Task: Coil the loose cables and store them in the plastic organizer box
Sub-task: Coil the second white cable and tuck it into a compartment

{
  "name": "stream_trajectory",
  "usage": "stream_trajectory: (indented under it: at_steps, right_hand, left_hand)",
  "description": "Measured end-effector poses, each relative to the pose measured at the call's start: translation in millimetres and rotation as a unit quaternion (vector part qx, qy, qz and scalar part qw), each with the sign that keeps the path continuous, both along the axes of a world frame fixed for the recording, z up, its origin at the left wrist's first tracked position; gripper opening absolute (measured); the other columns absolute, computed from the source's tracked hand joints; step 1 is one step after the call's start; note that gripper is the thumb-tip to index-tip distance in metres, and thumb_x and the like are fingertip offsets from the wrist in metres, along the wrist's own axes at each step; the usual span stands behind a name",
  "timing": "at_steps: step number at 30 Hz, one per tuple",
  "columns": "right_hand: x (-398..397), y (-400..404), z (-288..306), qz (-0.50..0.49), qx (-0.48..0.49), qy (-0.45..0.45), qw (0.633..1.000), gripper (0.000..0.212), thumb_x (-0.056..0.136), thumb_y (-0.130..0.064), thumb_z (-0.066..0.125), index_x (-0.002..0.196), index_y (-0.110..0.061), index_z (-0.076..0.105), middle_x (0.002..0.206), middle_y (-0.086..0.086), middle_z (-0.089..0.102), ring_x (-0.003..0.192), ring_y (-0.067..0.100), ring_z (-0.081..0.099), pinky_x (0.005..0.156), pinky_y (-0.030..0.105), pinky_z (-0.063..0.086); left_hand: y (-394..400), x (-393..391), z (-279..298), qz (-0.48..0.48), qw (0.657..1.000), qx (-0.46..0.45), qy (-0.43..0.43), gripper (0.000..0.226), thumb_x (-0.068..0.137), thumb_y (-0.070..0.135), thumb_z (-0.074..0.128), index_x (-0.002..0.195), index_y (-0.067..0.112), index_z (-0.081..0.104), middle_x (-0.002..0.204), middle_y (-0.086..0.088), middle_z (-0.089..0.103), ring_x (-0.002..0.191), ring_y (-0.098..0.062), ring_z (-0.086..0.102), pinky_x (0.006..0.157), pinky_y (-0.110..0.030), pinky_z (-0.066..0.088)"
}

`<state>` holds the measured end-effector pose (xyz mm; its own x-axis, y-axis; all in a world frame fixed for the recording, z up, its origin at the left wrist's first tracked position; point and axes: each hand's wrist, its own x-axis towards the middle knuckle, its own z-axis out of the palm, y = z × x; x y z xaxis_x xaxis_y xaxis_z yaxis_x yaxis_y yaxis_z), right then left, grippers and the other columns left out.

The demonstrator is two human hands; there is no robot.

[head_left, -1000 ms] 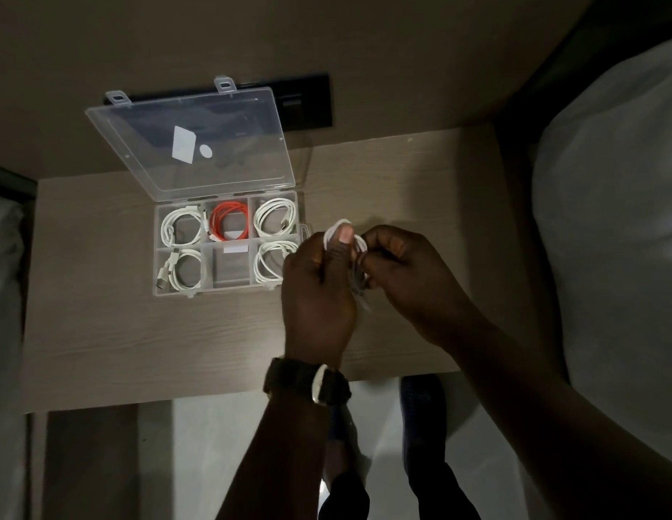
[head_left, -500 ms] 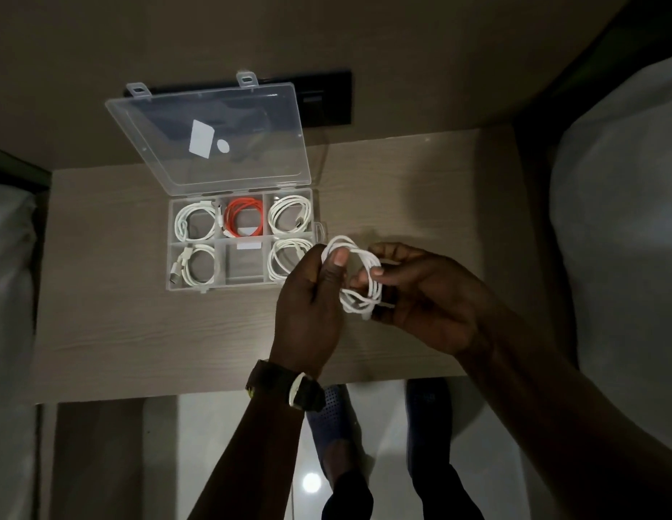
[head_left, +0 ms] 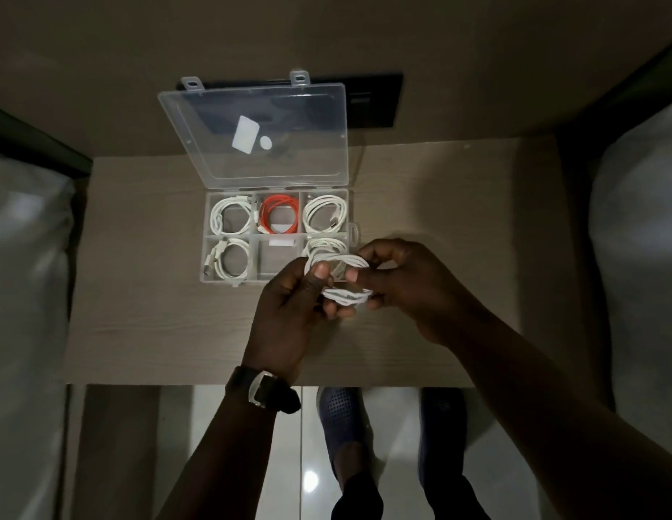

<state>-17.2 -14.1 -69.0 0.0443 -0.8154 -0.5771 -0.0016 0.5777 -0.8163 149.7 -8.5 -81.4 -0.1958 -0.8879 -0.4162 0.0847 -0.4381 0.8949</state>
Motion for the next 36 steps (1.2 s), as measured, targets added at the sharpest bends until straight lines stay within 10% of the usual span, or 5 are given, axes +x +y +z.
stream_trajectory:
  at_steps: [6, 15, 20, 32, 36]
  right_hand:
    - [44.7, -34.4, -17.5, -0.067, 0.007, -0.043, 0.997, 0.02, 0.079, 0.003, 0.077, 0.08, -0.013, 0.064, 0.066, 0.006, 0.062, 0.053, 0.014, 0.06, 0.052, 0.027, 0.055]
    - [99.7, -73.0, -48.1, -0.037, -0.085, 0.182, 0.979, 0.017, 0.073, -0.007, 0.08, 0.073, -0.016, 0.065, 0.071, 0.007, 0.069, 0.067, 0.032, 0.072, 0.069, 0.053, 0.059]
    - [105.7, -71.1, -55.2, 0.06, -0.179, 0.362, 0.913, 0.012, 0.075, -0.021, 0.08, 0.075, -0.018, 0.068, 0.084, -0.001, 0.065, 0.08, 0.02, 0.065, 0.069, 0.027, 0.044]
    - [98.3, -58.5, -66.1, 0.198, -0.253, 0.476, 0.819, 0.017, 0.092, -0.023, 0.063, 0.091, -0.007, 0.07, 0.099, 0.014, 0.065, 0.094, 0.034, 0.063, 0.078, 0.039, 0.048]
    - [89.1, -50.5, -60.6, 0.252, -0.266, 0.47, 0.803, 0.027, 0.084, -0.023, 0.073, 0.102, -0.003, 0.069, 0.107, 0.016, 0.063, 0.098, 0.035, 0.063, 0.08, 0.038, 0.049]
  left_hand:
    - [-20.8, 43.3, -9.4, 0.101, 0.989, 0.074, 0.075, 0.013, 0.089, 0.019, 0.063, 0.091, 0.009, 0.071, 0.069, -0.009, 0.064, 0.065, -0.02, 0.062, 0.072, -0.033, 0.058]
    - [-50.8, 64.1, -39.7, 0.262, 0.963, 0.01, -0.067, 0.023, 0.085, -0.006, 0.064, 0.076, 0.012, 0.054, 0.069, -0.006, 0.057, 0.052, -0.016, 0.058, 0.055, -0.033, 0.054]
    - [-41.5, 75.4, -59.5, 0.174, 0.919, -0.089, -0.343, 0.014, 0.082, 0.014, 0.07, 0.074, 0.02, 0.06, 0.075, -0.007, 0.062, 0.07, -0.034, 0.065, 0.061, -0.053, 0.056]
    - [-22.6, 78.9, -51.7, -0.004, 0.833, -0.272, -0.482, 0.035, 0.078, 0.001, 0.056, 0.109, 0.007, 0.071, 0.103, -0.013, 0.067, 0.093, -0.03, 0.065, 0.067, -0.03, 0.045]
    - [-32.2, 79.4, -40.8, -0.049, 0.809, -0.294, -0.507, 0.024, 0.076, 0.012, 0.057, 0.09, 0.006, 0.075, 0.09, -0.013, 0.07, 0.082, -0.034, 0.067, 0.059, -0.031, 0.045]
